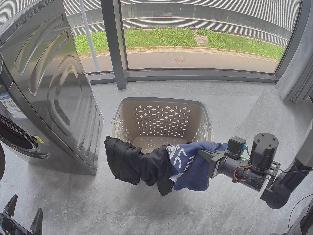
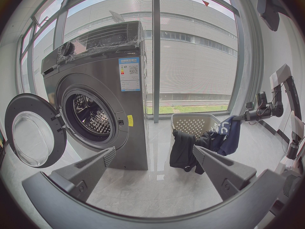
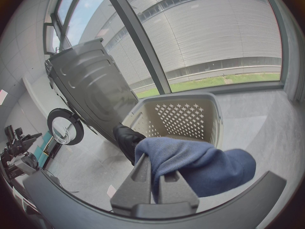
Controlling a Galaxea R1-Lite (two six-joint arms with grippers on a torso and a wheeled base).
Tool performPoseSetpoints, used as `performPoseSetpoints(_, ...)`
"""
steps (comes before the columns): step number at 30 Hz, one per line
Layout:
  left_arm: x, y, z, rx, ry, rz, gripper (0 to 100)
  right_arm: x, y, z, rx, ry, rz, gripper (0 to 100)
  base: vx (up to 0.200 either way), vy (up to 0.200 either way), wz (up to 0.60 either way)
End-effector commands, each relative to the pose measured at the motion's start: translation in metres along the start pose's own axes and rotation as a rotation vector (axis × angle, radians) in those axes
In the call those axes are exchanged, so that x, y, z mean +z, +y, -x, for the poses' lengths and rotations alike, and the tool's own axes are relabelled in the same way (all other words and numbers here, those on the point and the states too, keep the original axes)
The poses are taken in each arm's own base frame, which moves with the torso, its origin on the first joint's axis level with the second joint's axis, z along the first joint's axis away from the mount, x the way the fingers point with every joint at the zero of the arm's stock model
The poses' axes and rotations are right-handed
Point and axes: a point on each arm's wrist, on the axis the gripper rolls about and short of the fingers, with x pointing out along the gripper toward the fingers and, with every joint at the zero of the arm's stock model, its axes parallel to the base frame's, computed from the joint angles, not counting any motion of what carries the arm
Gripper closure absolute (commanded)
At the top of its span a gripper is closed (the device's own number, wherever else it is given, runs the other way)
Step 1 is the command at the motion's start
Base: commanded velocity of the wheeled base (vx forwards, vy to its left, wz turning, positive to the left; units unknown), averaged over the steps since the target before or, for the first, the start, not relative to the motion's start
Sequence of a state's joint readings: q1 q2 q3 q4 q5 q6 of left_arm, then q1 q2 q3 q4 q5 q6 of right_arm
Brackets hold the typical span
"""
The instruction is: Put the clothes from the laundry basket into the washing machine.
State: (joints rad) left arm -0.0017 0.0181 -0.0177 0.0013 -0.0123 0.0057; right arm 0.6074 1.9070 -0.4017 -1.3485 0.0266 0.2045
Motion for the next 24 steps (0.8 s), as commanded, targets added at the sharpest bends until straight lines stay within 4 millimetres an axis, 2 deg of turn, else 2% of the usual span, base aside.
performPoseSetpoints(1, -0.005, 0.0, 0.0, 0.0, 0.0, 0.0, 0, 0.039, 0.024, 0.028, 0.089, -0.159, 0.024, 100, 0.0, 0.0, 0.0)
performPoseSetpoints(2, -0.005, 0.0, 0.0, 0.0, 0.0, 0.0, 0, 0.039, 0.024, 0.028, 0.089, -0.159, 0.024, 100, 0.0, 0.0, 0.0)
performPoseSetpoints(3, -0.005, 0.0, 0.0, 0.0, 0.0, 0.0, 0, 0.049, 0.029, 0.038, 0.111, -0.205, 0.036, 100, 0.0, 0.0, 0.0)
performPoseSetpoints(6, -0.005, 0.0, 0.0, 0.0, 0.0, 0.0, 0, 0.062, 0.032, 0.048, 0.127, -0.27, 0.055, 100, 0.0, 0.0, 0.0)
performPoseSetpoints(14, -0.005, 0.0, 0.0, 0.0, 0.0, 0.001, 0, 0.082, 0.036, 0.058, 0.145, -0.383, 0.109, 100, 0.0, 0.0, 0.0)
performPoseSetpoints(24, -0.005, 0.0, 0.0, 0.0, 0.0, 0.0, 0, 0.094, 0.036, 0.07, 0.143, -0.431, 0.11, 100, -0.2, 0.0, 0.0)
